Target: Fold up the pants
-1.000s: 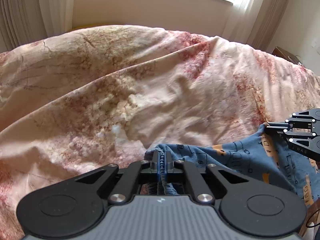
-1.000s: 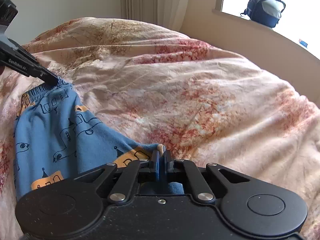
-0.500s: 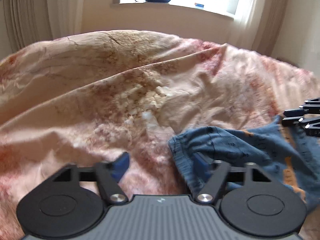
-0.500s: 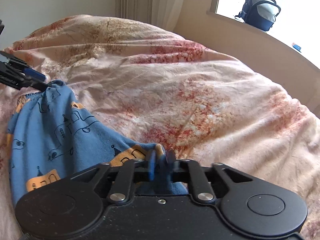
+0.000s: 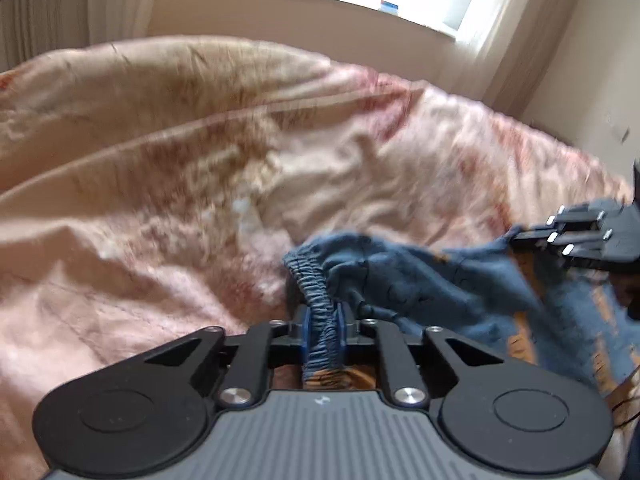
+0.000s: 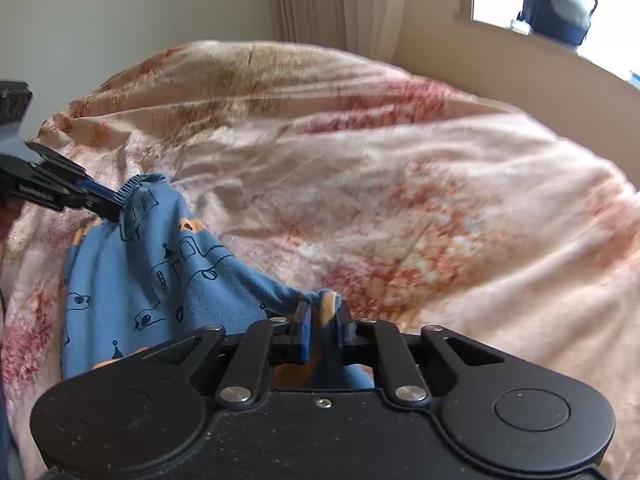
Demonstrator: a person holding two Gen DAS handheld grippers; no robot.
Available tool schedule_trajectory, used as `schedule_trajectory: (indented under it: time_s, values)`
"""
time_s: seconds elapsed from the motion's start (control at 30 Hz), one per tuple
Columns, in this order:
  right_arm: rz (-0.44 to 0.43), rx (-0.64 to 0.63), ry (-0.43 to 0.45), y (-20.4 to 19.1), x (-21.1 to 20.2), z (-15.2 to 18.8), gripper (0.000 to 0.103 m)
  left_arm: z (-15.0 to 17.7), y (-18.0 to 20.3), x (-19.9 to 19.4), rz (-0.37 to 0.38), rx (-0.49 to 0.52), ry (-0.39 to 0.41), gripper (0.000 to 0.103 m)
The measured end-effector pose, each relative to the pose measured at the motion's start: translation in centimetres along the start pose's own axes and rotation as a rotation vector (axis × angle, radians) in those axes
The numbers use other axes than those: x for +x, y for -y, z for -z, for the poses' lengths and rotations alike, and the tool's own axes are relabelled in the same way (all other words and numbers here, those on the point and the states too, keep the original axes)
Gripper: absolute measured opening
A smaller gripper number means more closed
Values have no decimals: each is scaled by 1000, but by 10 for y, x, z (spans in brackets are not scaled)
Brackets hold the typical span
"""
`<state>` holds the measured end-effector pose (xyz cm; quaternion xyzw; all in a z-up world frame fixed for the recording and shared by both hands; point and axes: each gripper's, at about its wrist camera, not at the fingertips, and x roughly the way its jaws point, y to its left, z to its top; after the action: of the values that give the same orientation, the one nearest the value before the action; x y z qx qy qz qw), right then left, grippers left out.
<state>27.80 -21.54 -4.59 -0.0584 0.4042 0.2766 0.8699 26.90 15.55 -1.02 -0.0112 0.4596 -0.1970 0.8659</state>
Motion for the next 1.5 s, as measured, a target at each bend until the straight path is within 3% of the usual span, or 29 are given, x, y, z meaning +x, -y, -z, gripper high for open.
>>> schedule_trajectory:
  time_s: [0.07,0.17,0.23,0.27,0.3,0.33,0.37,0.43,0.53,0.57,0.6,0.63,0.67,0.73,0.77,0.83,0.93,1.0,1.17,1.23,1.3,1.37,1.47,1.5]
  values:
    - [12,6,15,-1,-2,1,10,1,0,-8,-26,-6,20,13]
    - [45,41,-10,7,9,3,11,7,-7,15,-74,-27,-61,13]
    - [40,65,-29,12,20,7,15,10,-8,23,-84,-21,-55,16]
    - [50,67,-29,12,21,7,19,8,-8,21,-85,-27,-40,22]
    - [62,65,-23,10,19,6,33,7,-6,18,-88,-32,-31,27]
    - [79,64,-20,9,14,6,47,5,-3,13,-105,-28,-16,45]
    - [99,57,-17,8,6,6,51,4,1,8,-132,-14,0,70]
    - [135,-27,-16,-3,-18,12,60,6,16,-5,-195,51,68,88]
    - [158,-158,-30,-31,-51,32,81,10,49,-11,-228,174,133,94]
    - [137,-184,-35,-40,-58,41,83,11,61,-6,-234,200,134,98]
    - [113,-206,-54,-49,-61,49,85,12,73,3,-244,221,123,99]
    - [104,-269,-137,-66,-56,68,85,13,83,10,-261,234,100,99]
    - [104,-269,-137,-66,-56,68,85,16,92,24,-300,258,39,99]
    - [137,-352,-223,-73,-52,87,88,27,100,43,-376,347,-73,100]
    - [137,-361,-249,-69,-58,96,90,36,98,44,-398,379,-76,102]
    - [134,-318,-326,-50,-76,109,99,43,85,36,-390,343,-73,103]
    - [163,-314,-434,-23,-106,135,96,36,72,21,-411,219,-136,102]
    - [191,-277,-403,-6,-134,147,94,30,84,7,-423,184,-77,102]
    - [249,19,-121,38,-171,148,99,12,171,21,-245,215,81,103]
    - [261,37,-143,47,-156,152,100,6,213,48,-217,263,104,103]
    - [277,33,-219,60,-140,164,99,3,237,80,-238,323,69,103]
    - [285,65,-237,82,-145,184,102,4,239,112,-308,363,-19,103]
    - [306,204,-171,116,-186,224,102,4,215,116,-267,277,-55,103]
    - [352,222,-152,126,-199,235,102,2,210,113,-276,251,-68,103]
